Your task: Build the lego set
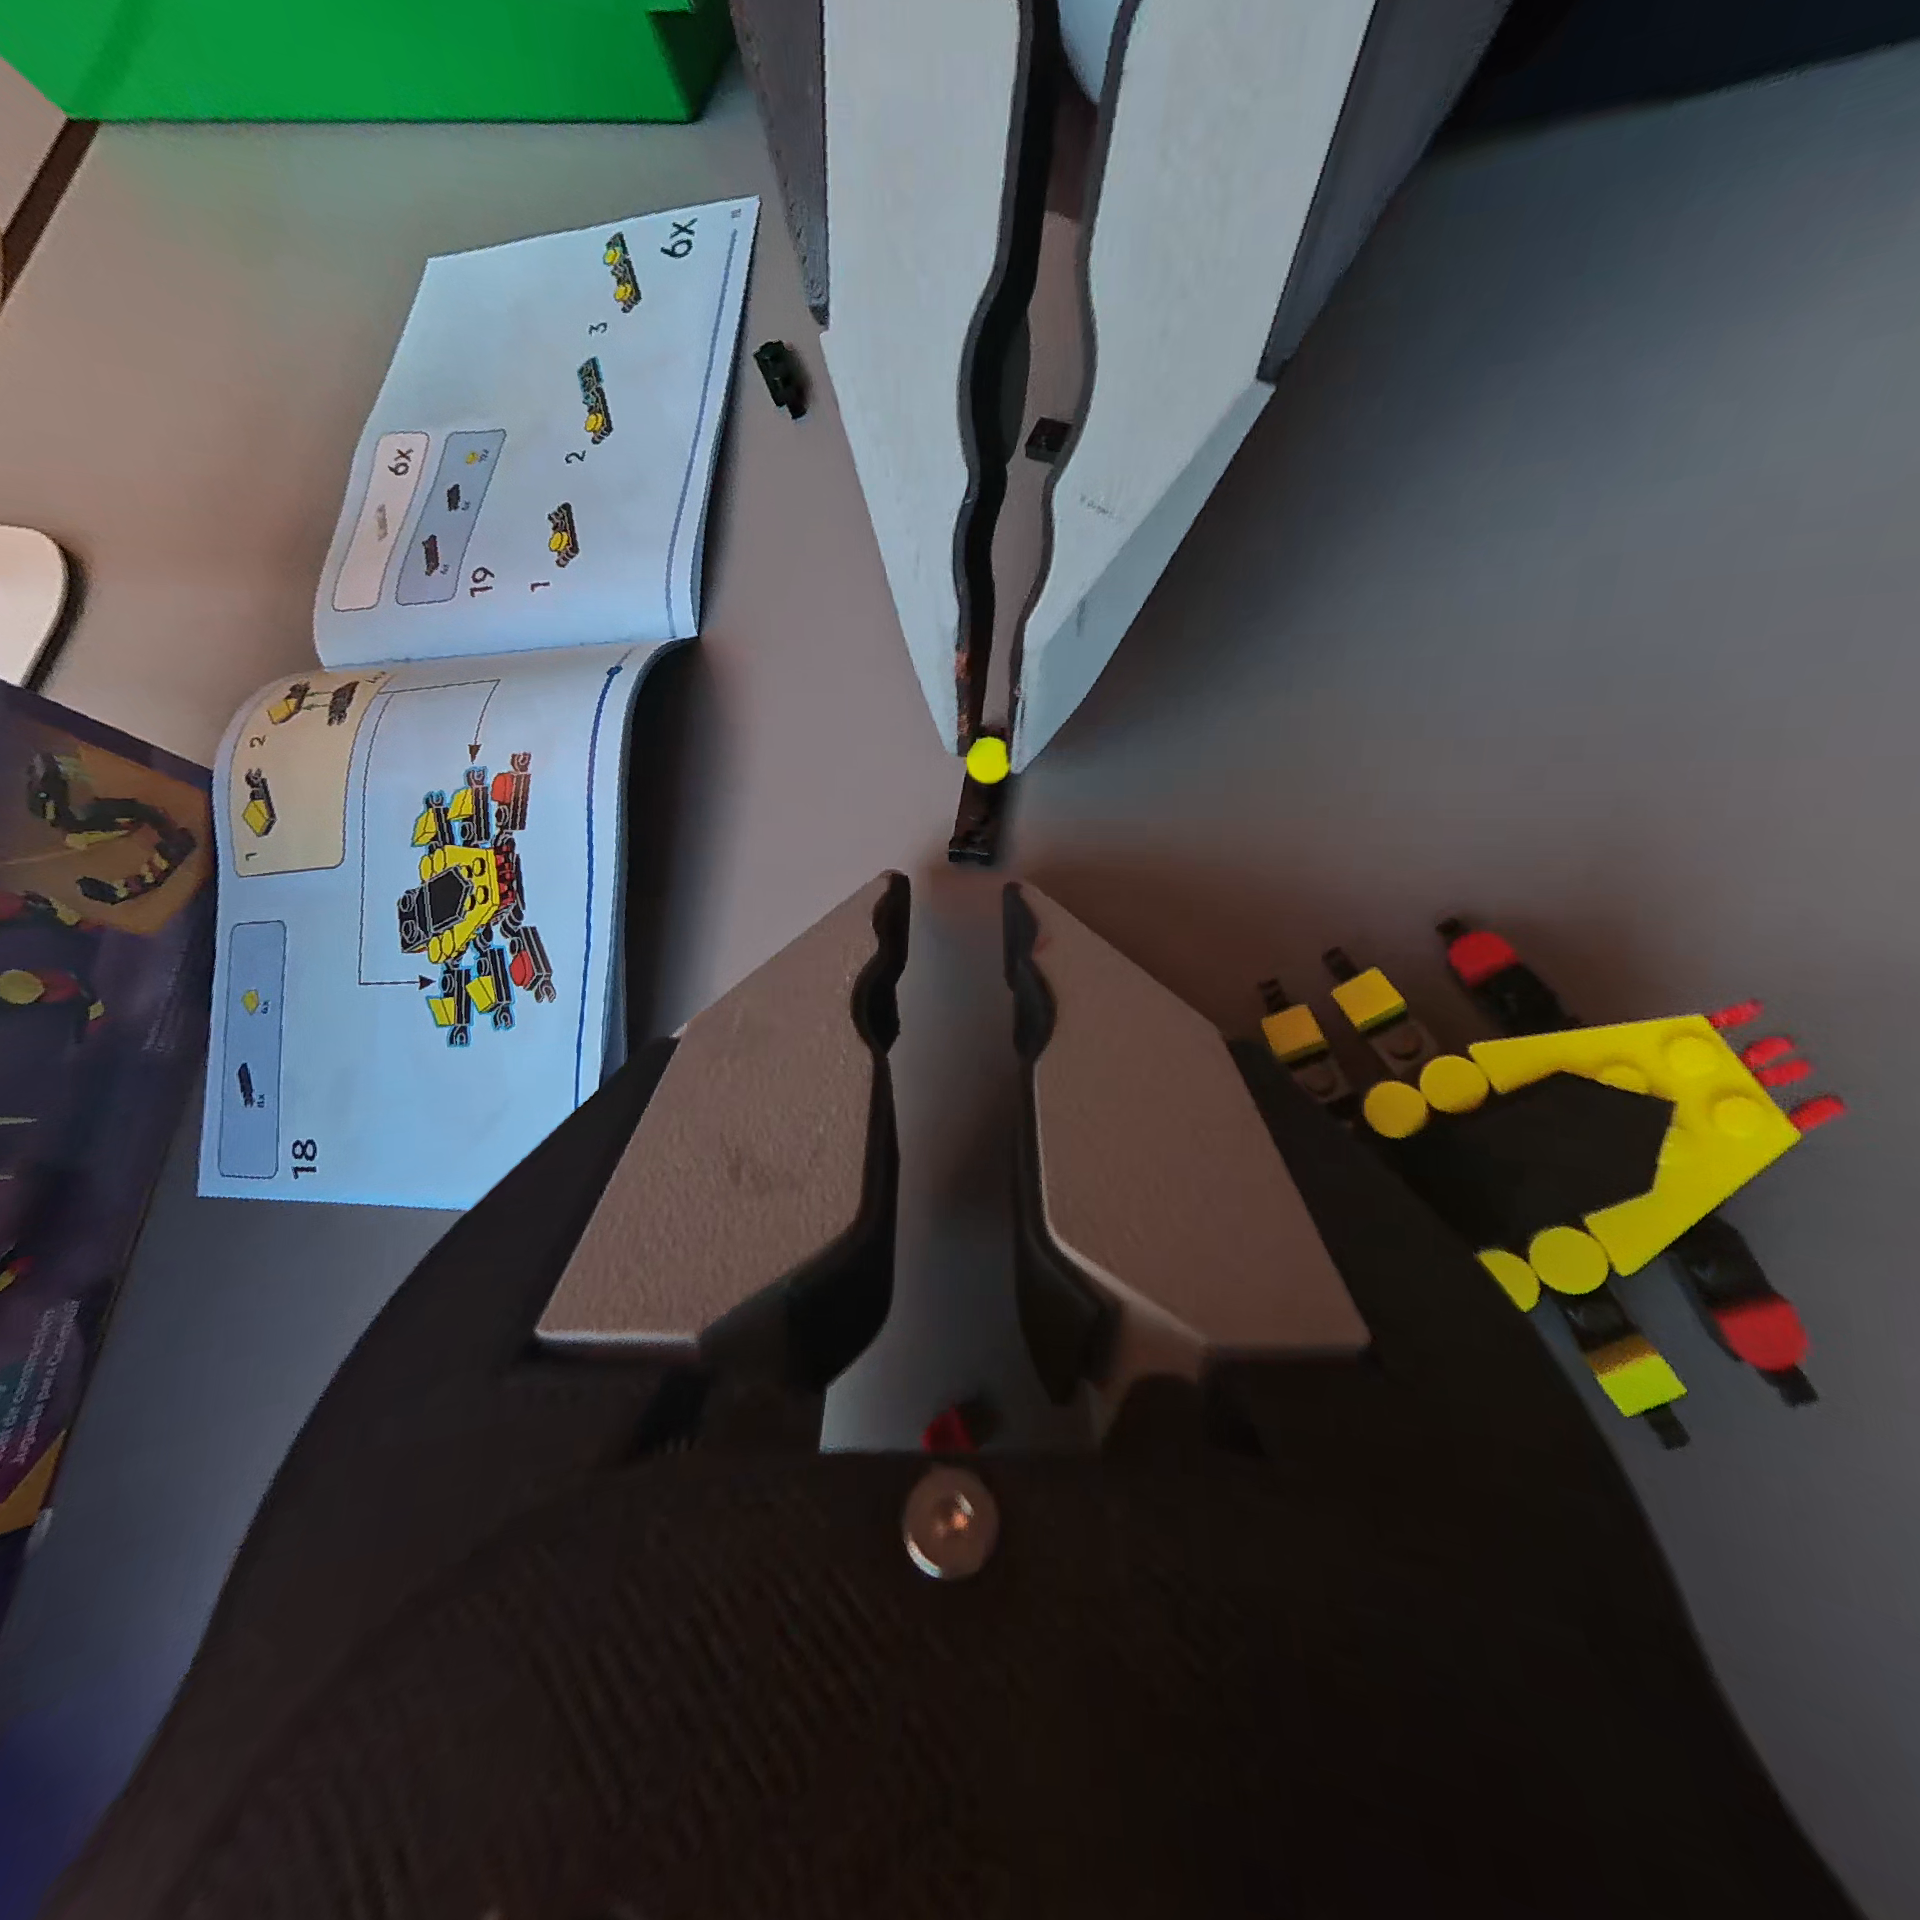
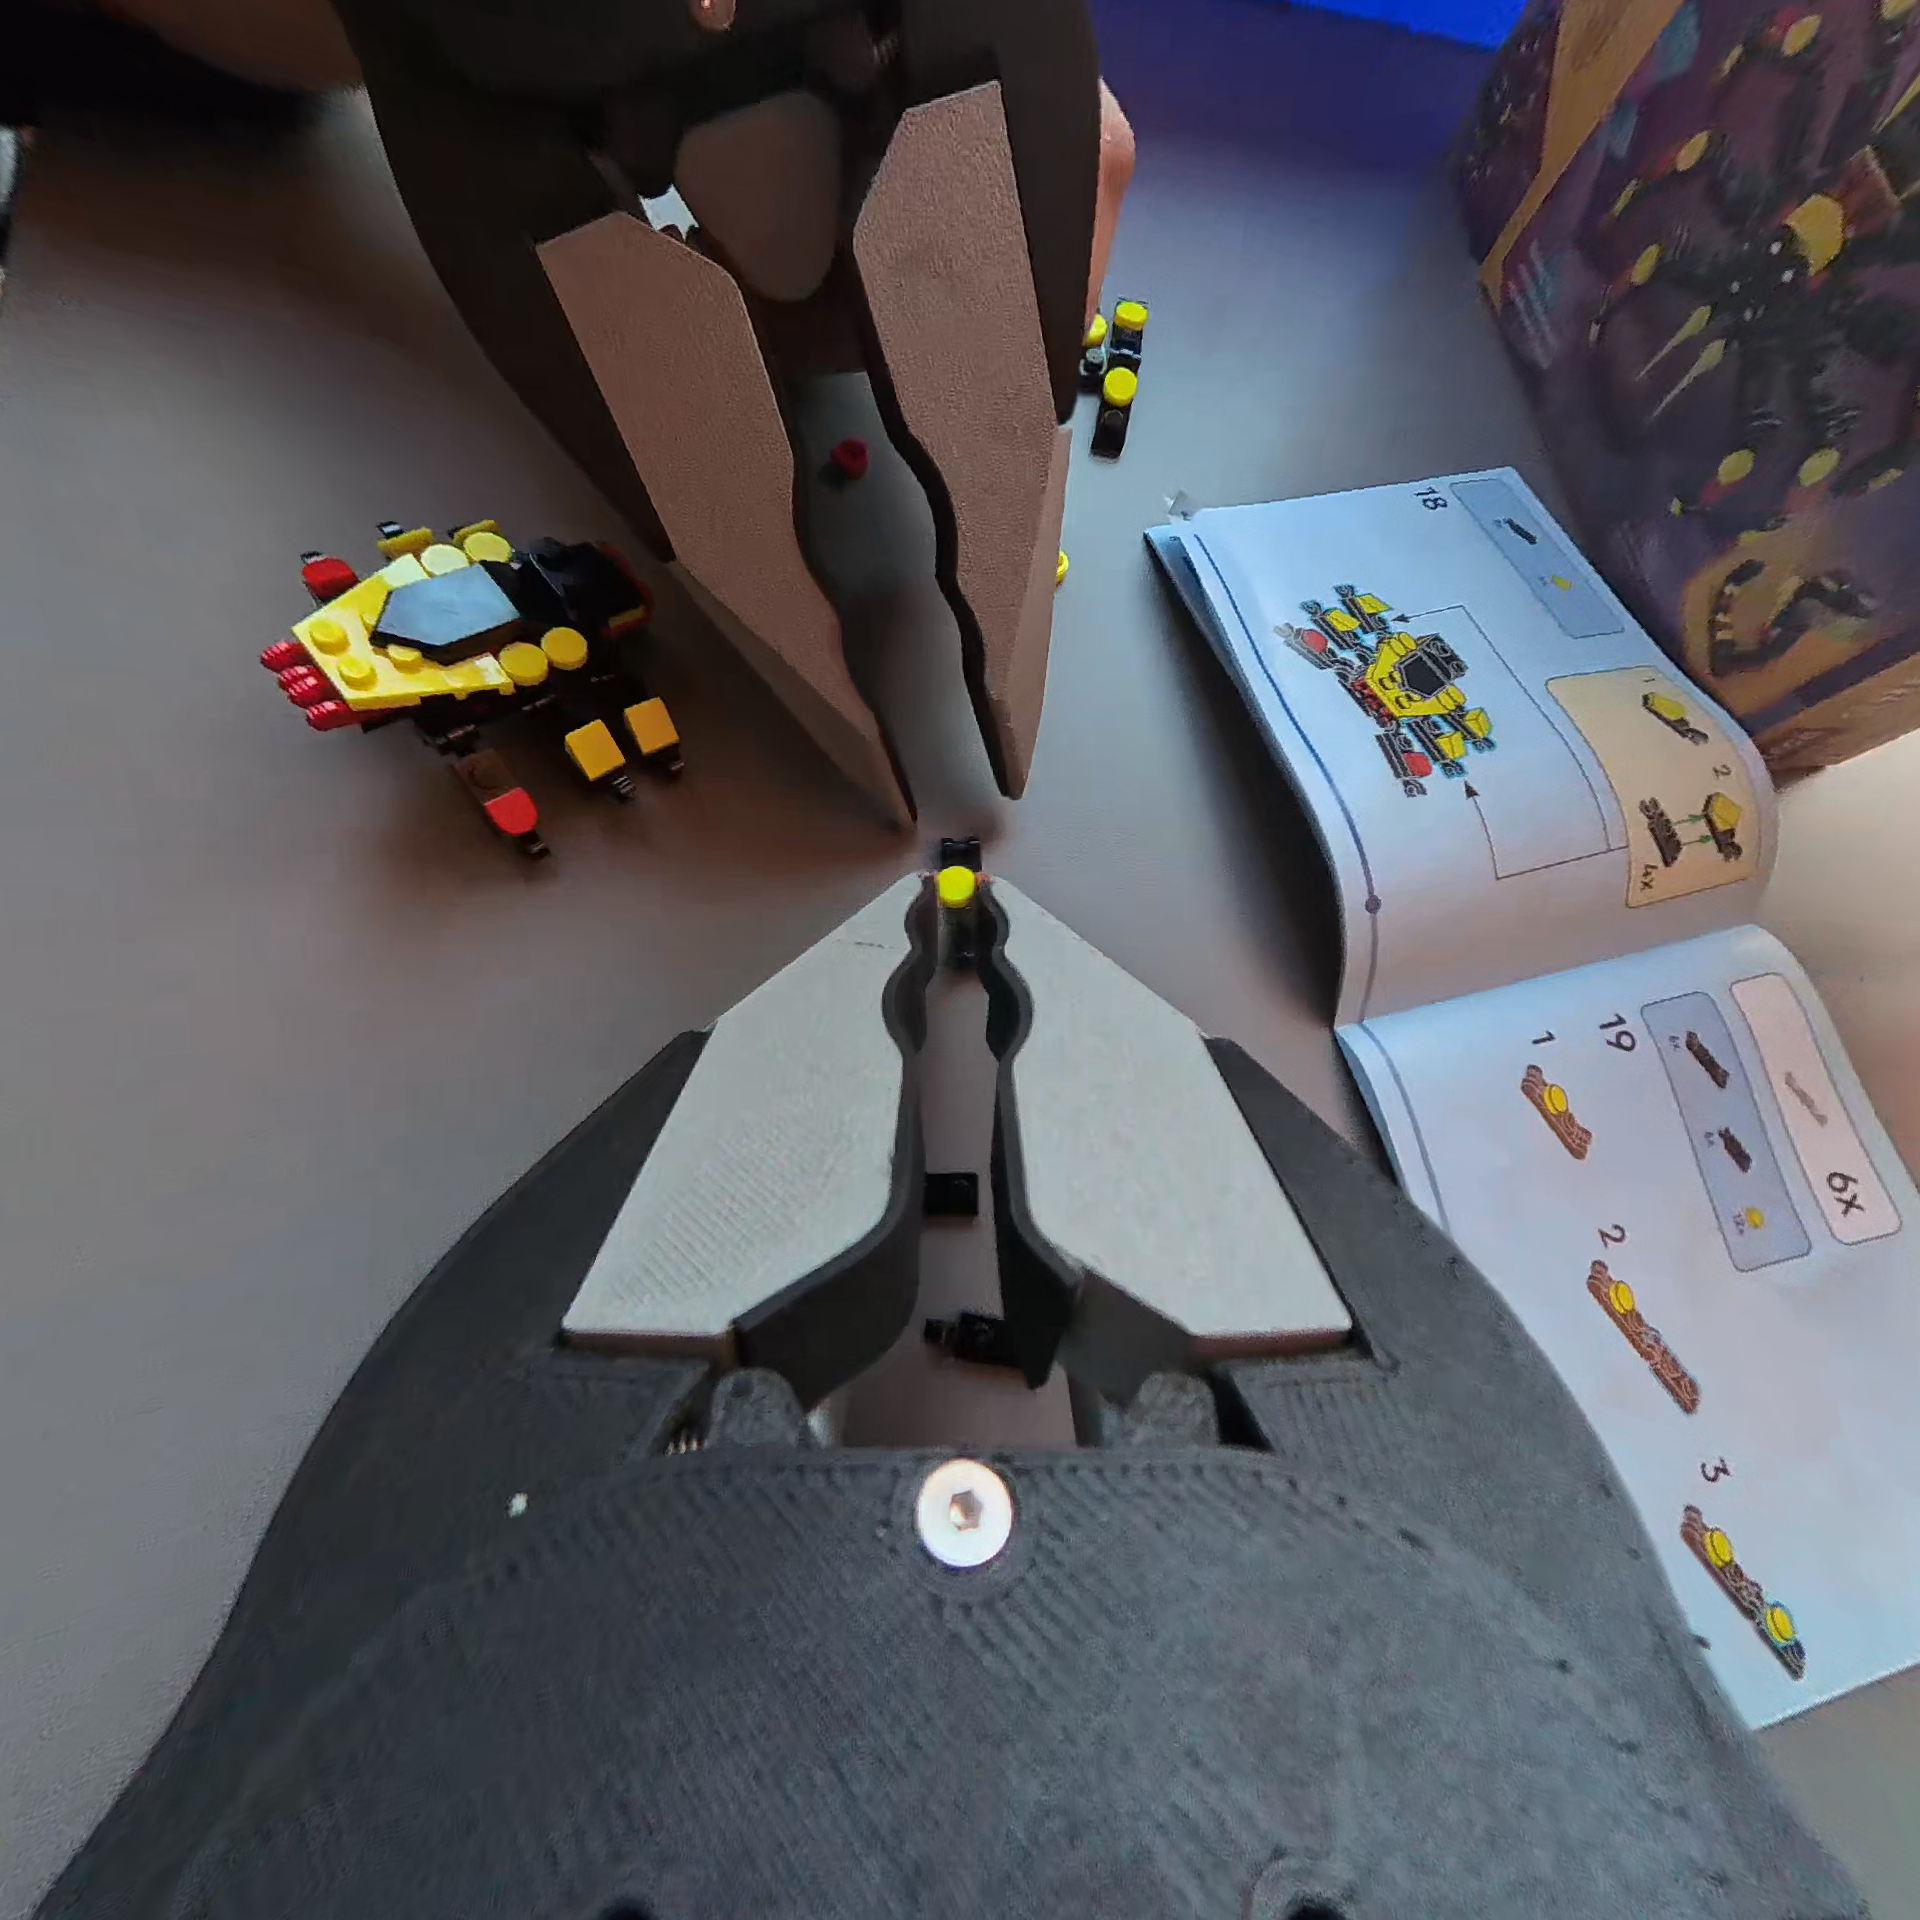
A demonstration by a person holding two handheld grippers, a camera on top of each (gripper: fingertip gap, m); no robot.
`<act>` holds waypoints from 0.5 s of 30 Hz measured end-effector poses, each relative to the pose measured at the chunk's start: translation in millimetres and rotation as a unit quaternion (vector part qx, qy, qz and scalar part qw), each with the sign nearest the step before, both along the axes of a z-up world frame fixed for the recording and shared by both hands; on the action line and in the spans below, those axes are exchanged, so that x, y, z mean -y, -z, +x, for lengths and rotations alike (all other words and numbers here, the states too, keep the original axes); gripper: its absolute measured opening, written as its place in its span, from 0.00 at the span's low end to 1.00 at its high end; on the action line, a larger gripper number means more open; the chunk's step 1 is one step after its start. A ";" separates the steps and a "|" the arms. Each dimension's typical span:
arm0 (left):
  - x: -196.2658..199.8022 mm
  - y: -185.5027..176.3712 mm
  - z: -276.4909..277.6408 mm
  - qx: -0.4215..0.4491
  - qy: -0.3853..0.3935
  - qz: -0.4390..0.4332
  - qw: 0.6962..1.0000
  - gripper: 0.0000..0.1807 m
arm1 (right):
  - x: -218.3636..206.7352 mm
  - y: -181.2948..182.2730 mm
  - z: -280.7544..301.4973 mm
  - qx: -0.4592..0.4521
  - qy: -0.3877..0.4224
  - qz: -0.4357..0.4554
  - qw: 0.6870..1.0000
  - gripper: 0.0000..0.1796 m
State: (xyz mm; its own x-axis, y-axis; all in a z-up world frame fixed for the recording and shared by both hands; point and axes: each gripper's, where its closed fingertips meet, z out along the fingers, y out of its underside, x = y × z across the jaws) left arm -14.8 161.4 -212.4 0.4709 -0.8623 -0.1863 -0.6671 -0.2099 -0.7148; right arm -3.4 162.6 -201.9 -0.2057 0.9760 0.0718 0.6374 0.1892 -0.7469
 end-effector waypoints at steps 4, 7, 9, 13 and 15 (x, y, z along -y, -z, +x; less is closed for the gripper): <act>-0.7 0.2 5.8 -0.003 0.009 0.005 1.000 0.07 | 0.1 -1.0 -1.3 -0.005 -0.003 0.001 1.000 0.02; -2.0 0.9 10.0 -0.003 0.015 0.002 1.000 0.05 | -2.1 0.7 -1.9 -0.002 -0.001 0.005 1.000 0.02; -1.3 1.1 10.9 -0.005 0.018 0.005 1.000 0.05 | -2.8 2.1 -1.8 0.002 -0.002 0.007 1.000 0.02; -0.6 1.3 11.3 -0.010 0.021 0.011 1.000 0.03 | -3.2 2.7 -3.9 0.001 -0.006 0.009 1.000 0.02; -0.7 1.4 11.2 -0.009 0.020 0.009 1.000 0.03 | -2.4 3.5 -4.4 0.005 -0.010 0.013 1.000 0.02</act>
